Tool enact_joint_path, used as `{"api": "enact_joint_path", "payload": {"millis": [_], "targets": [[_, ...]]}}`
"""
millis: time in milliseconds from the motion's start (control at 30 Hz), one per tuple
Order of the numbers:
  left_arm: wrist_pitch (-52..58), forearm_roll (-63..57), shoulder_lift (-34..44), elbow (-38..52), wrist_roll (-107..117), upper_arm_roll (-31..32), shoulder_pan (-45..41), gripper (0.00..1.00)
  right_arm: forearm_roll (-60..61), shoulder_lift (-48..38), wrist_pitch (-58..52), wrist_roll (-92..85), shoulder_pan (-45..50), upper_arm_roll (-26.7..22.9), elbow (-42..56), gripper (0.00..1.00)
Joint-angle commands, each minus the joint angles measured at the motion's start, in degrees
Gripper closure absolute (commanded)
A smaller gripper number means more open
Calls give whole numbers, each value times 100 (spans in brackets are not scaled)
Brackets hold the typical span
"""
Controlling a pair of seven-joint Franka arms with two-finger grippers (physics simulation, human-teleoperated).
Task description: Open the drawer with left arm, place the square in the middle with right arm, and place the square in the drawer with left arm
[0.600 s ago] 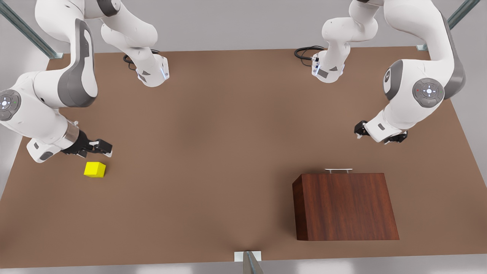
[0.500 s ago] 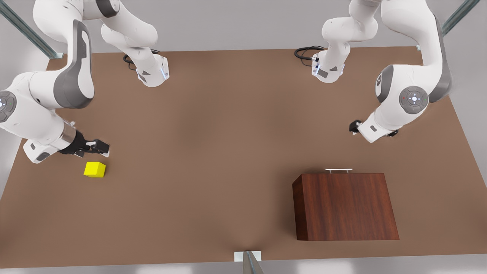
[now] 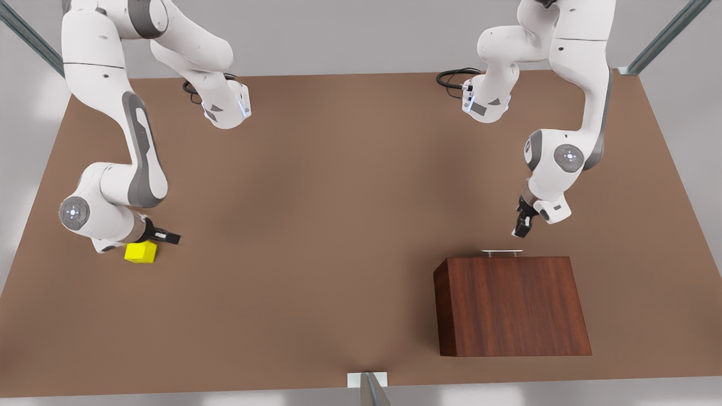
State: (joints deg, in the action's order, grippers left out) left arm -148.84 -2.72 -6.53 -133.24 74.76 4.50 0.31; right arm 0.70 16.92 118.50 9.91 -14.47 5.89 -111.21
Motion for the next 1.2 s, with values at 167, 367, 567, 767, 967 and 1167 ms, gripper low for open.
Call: {"api": "enact_joint_path", "payload": {"millis": [167,367,567,767,967,1167], "targets": [[-109,0,-138,97,1409,16,4,0,-9,250,279,-473,-777,0,-59,0],[-620,-35,-226,123,1410,16,4,0,-79,558,323,-587,-1049,-17,82,0],[-620,-97,-182,141,1401,16,-180,0,-299,918,577,-543,-1067,-175,135,0],[-611,-88,-244,290,1366,-1,-251,0,-729,1094,762,-587,-1023,-167,90,0],[-611,-88,-402,457,1348,-10,-242,0,-993,1164,912,-815,-988,-149,90,0],[-620,-88,-481,457,1348,-1,-242,0,-1020,1296,1149,-1105,-979,-140,99,0]]}}
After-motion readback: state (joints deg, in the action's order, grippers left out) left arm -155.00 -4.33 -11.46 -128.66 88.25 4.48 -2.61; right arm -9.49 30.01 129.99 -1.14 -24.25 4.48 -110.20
